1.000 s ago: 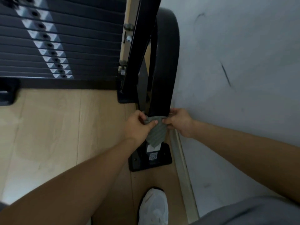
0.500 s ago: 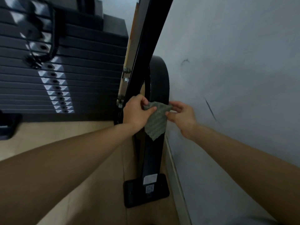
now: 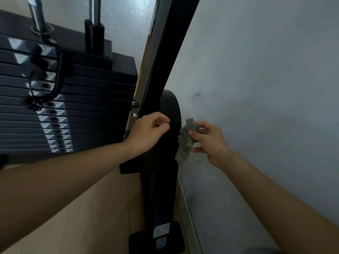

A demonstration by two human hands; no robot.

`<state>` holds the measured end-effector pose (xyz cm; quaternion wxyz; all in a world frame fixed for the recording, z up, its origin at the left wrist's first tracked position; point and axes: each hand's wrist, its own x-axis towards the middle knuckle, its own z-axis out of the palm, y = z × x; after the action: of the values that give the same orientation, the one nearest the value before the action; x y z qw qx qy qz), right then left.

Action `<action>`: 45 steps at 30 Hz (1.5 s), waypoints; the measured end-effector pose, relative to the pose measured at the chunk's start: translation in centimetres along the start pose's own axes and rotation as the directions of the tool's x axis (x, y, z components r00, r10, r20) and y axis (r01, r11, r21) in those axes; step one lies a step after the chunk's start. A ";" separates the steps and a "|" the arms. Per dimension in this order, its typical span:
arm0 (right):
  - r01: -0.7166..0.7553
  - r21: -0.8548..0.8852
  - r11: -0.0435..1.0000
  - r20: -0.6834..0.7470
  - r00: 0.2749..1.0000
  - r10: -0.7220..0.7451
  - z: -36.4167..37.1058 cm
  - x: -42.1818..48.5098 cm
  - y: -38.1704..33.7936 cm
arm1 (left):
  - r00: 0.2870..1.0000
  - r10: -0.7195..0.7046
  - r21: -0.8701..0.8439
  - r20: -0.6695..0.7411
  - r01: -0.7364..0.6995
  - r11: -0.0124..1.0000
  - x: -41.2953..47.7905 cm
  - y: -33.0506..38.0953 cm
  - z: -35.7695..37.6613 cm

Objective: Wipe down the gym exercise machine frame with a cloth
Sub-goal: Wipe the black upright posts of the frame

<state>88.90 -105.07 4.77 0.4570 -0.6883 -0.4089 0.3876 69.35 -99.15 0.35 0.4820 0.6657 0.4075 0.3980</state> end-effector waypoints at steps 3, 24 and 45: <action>-0.042 0.010 0.999 -0.120 0.992 0.043 -1.2 1.6 1.1 | 0.976 0.199 0.443 0.083 -0.215 0.870 -0.7 -2.2 -0.5; -0.424 0.116 0.898 0.260 0.886 0.384 -0.8 2.7 3.7 | 0.848 0.312 0.795 0.429 -0.518 0.316 -1.2 -5.3 -1.1; -0.400 -0.125 0.908 0.305 0.855 0.418 -1.1 2.0 4.6 | 0.873 0.282 0.857 0.398 -0.464 0.224 -1.1 -3.4 -0.8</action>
<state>91.63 -104.71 0.38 0.2707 -0.6986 -0.3338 0.5720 67.70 -99.25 -2.96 -0.0708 0.9243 0.3486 0.1381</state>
